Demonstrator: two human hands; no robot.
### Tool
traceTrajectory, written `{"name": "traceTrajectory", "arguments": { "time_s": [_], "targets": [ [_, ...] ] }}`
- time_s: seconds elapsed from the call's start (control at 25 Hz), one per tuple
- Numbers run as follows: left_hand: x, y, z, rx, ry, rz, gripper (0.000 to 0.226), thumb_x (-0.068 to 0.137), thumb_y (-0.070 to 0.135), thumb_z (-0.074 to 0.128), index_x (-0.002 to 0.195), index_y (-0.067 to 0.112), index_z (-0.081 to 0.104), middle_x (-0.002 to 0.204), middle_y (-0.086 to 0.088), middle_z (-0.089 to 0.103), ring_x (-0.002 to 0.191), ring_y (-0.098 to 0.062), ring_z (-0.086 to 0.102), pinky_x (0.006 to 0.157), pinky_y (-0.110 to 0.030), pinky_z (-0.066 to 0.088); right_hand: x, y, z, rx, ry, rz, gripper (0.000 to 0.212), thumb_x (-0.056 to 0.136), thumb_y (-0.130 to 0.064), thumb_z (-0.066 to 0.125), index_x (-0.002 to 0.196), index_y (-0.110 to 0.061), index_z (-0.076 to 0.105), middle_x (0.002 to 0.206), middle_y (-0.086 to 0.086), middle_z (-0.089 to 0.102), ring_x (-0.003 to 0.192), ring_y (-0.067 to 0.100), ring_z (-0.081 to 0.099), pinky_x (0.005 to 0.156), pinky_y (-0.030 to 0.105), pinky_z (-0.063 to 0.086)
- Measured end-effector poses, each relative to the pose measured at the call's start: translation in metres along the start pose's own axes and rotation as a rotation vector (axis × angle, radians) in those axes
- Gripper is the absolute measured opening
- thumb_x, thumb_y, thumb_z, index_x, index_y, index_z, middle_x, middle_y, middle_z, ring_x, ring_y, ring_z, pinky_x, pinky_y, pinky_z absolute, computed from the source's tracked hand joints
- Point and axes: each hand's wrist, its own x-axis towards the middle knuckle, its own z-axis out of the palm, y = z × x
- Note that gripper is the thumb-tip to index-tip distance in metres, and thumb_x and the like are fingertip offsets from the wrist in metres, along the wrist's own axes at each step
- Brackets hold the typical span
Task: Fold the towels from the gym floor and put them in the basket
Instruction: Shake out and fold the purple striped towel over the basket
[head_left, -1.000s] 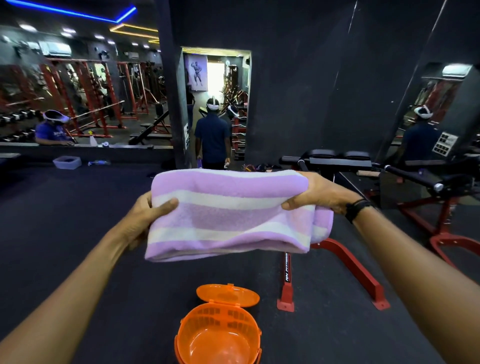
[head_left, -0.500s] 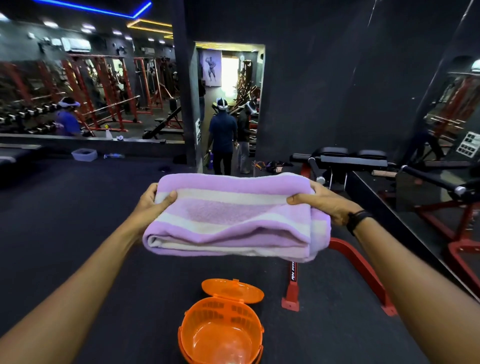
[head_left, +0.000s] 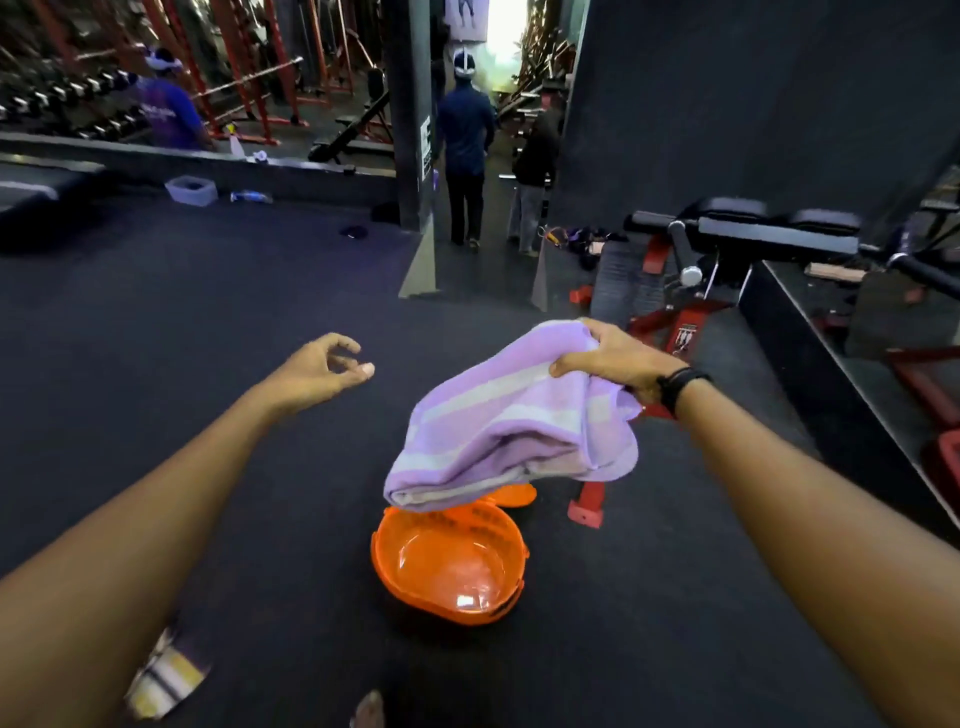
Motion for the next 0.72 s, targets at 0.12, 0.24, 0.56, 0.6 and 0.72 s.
{"name": "traceTrajectory", "arguments": {
  "time_s": [0.12, 0.24, 0.56, 0.6, 0.72],
  "targets": [
    [0.026, -0.046, 0.023, 0.18, -0.147, -0.028, 0.034, 0.08, 0.034, 0.074, 0.107, 0.024, 0.056, 0.11, -0.003, 0.064, 0.103, -0.019, 0.062, 0.097, -0.042, 0.05, 0.041, 0.05, 0.028, -0.199, 0.025, 0.129, 0.052, 0.064, -0.028, 0.082, 0.106, -0.008, 0.059, 0.106, 0.01, 0.066, 0.091, 0.019, 0.058, 0.086, 0.037, 0.05],
    [0.055, -0.093, 0.047, 0.294, -0.281, -0.05, 0.046, 0.08, 0.035, 0.074, 0.12, 0.019, 0.056, 0.123, -0.004, 0.059, 0.112, -0.018, 0.057, 0.097, -0.034, 0.048, 0.075, 0.1, 0.056, -0.359, 0.039, 0.307, 0.046, 0.074, -0.028, 0.079, 0.11, -0.012, 0.055, 0.109, 0.006, 0.058, 0.095, 0.02, 0.051, 0.075, 0.025, 0.038],
    [0.162, -0.215, 0.101, 0.351, -0.539, -0.067, 0.046, 0.085, 0.026, 0.07, 0.125, 0.009, 0.054, 0.127, -0.007, 0.059, 0.115, -0.018, 0.056, 0.094, -0.026, 0.044, 0.151, 0.221, 0.144, -0.444, 0.04, 0.71, 0.071, 0.076, -0.032, 0.077, 0.133, -0.009, 0.042, 0.133, 0.015, 0.052, 0.123, 0.033, 0.047, 0.094, 0.031, 0.038],
    [0.174, -0.231, 0.108, 0.351, -0.559, -0.078, 0.044, 0.085, 0.026, 0.07, 0.123, 0.01, 0.055, 0.125, -0.006, 0.06, 0.113, -0.018, 0.056, 0.095, -0.028, 0.045, 0.163, 0.237, 0.158, -0.427, 0.027, 0.72, 0.071, 0.075, -0.031, 0.078, 0.133, -0.01, 0.042, 0.131, 0.015, 0.053, 0.121, 0.032, 0.049, 0.093, 0.032, 0.039],
    [0.203, -0.28, 0.134, 0.351, -0.598, -0.096, 0.043, 0.085, 0.027, 0.07, 0.123, 0.013, 0.056, 0.121, -0.004, 0.06, 0.11, -0.017, 0.057, 0.096, -0.032, 0.047, 0.196, 0.282, 0.195, -0.277, -0.008, 0.683, 0.06, 0.072, -0.022, 0.08, 0.123, -0.01, 0.052, 0.118, 0.011, 0.06, 0.107, 0.028, 0.056, 0.084, 0.031, 0.044]
  ]
}}
